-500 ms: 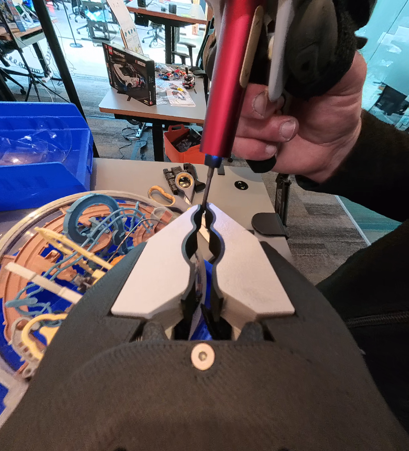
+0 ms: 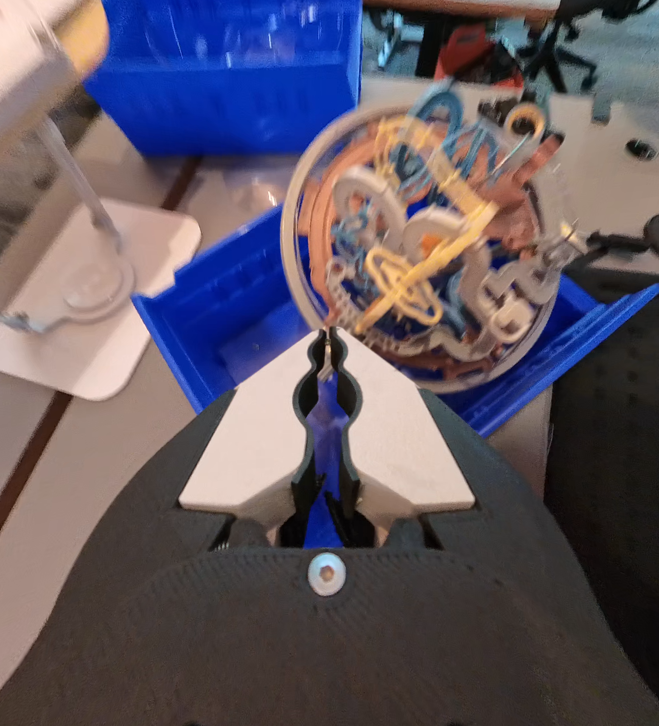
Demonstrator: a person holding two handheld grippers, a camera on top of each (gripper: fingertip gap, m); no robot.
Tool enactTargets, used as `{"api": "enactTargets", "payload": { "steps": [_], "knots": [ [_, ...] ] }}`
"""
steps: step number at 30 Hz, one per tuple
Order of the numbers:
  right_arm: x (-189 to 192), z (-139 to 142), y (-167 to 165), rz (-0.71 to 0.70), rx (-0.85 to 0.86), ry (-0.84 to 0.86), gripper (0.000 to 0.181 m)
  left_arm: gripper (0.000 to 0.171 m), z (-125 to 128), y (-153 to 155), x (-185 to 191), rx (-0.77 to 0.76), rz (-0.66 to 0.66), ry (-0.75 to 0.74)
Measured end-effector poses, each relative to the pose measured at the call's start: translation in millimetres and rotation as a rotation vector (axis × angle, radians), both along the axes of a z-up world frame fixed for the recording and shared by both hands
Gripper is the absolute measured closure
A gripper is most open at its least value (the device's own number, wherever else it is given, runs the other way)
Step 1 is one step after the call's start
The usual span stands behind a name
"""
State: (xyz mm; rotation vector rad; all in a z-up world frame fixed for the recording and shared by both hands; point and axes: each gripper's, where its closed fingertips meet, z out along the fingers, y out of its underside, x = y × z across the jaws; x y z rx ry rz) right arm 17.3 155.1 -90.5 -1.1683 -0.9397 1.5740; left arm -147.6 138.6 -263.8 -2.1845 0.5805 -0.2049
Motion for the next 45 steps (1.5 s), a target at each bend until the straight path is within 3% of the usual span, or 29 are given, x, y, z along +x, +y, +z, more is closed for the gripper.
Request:
{"api": "enactTargets", "payload": {
  "steps": [3, 5, 11, 14, 20, 26, 28, 32, 38, 45],
  "knots": [
    [0.7, -5.2, 0.1, -0.009, 0.002, -0.014, 0.167, 0.166, -31.4, 1.8, -20.4, -0.077, 0.045, 0.047],
    [1.9, -8.7, 0.5, -0.018, 0.004, -0.025, 0.167, 0.143, -46.4, 1.1, -27.3, -0.146, 0.077, 0.02],
    [10.0, -15.3, 1.0, -0.039, -0.01, -0.031, 0.167, 0.123, -25.0, 0.4, -24.1, -0.082, 0.07, -0.032],
    [14.2, -15.4, -0.4, -0.047, -0.018, -0.024, 0.167, 0.124, 6.2, -6.4, 7.2, 0.004, -0.017, -0.085],
    [15.2, -15.9, -7.5, -0.024, -0.082, 0.015, 0.167, 0.126, 66.1, -32.5, 131.8, 0.096, -0.333, -0.378],
    [9.9, -22.0, -27.5, 0.022, -0.104, 0.009, 0.167, 0.122, 66.7, -40.9, 202.6, 0.066, -0.475, -0.475],
    [9.2, -24.7, -33.1, 0.035, -0.112, 0.01, 0.167, 0.126, 58.6, -41.4, 211.9, 0.051, -0.487, -0.461],
    [9.5, -32.8, -41.1, 0.053, -0.133, 0.002, 0.167, 0.151, 51.8, -46.4, 221.2, 0.045, -0.506, -0.473],
    [11.3, -46.0, -47.4, 0.108, -0.151, -0.058, 0.167, 0.151, 44.6, -50.6, 213.0, 0.03, -0.497, -0.446],
    [11.5, -64.7, -60.2, 0.203, -0.052, -0.244, 0.156, 0.151, 39.9, -56.1, 202.0, 0.005, -0.538, -0.384]
  ]
}}
